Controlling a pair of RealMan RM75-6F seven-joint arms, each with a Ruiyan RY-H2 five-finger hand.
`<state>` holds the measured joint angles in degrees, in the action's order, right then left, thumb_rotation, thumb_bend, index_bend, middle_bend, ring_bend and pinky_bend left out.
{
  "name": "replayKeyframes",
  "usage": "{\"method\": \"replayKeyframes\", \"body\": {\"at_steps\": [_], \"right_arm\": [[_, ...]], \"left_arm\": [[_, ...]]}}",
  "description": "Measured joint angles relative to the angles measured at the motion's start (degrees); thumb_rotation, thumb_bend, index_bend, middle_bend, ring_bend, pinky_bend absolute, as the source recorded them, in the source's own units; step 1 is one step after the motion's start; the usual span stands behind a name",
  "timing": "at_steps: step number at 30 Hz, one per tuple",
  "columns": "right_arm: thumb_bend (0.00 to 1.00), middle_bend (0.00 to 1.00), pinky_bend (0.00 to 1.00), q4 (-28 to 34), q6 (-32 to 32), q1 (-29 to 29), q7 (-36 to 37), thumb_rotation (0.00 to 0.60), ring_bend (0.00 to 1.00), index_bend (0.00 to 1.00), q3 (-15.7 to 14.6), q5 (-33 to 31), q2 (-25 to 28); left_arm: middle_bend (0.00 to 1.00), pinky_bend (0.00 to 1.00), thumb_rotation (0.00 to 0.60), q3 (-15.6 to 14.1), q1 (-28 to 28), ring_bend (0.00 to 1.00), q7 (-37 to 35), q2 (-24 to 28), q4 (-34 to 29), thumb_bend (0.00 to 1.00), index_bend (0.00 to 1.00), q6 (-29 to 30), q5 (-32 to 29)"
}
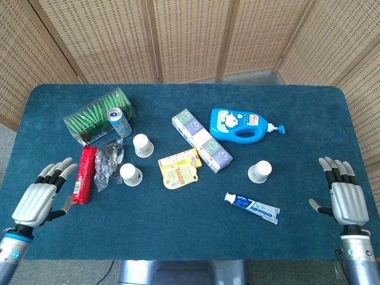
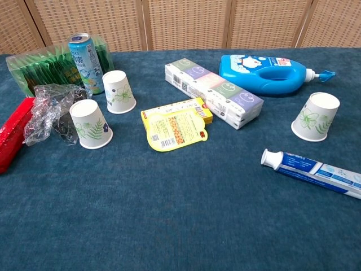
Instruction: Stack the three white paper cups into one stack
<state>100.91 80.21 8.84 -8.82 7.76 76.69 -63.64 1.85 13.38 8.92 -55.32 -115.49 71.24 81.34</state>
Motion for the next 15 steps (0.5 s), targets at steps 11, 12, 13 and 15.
{"method": "replayKeyframes", "body": {"at_steps": [11,12,13,15], "right_arm": [[0.21,0.00,0.03,-0.7,0.3,-0.6,1.8,0.600,0.00,0.00,0.0,-0.4,0.6],[0.21,0.00,0.03,-0.8,0.5,-0.7,1.9,0.600,0.00,0.00,0.0,-0.4,0.7],[0.21,0.00,0.03,-0.9,0.5,-0.8,2.0,0.600,0.00,0.00,0.0,-0.5,0.8],[0.21,0.01,0.03,-0.9,0.7,-0.9,2.2,0.600,0.00,0.00,0.0,-0.5,1.0]], "left_arm": [[0.00,0.05,0.600,2.5,7.8,0.00,10.0,-3.0,-1.7,0.54,0.00,-8.6,-8.7],[0.00,0.06,0.600,2.8,8.8,0.00,11.1,-3.6,-1.7,0.53,0.00,-9.5,-9.8],[0.00,0.08,0.600,3.0,9.5,0.00,11.9,-4.1,-1.7,0.51,0.00,-10.2,-10.6],[0.00,0.09,0.600,3.3,11.1,0.00,13.5,-5.3,-1.4,0.50,0.00,-11.5,-12.8]]}}
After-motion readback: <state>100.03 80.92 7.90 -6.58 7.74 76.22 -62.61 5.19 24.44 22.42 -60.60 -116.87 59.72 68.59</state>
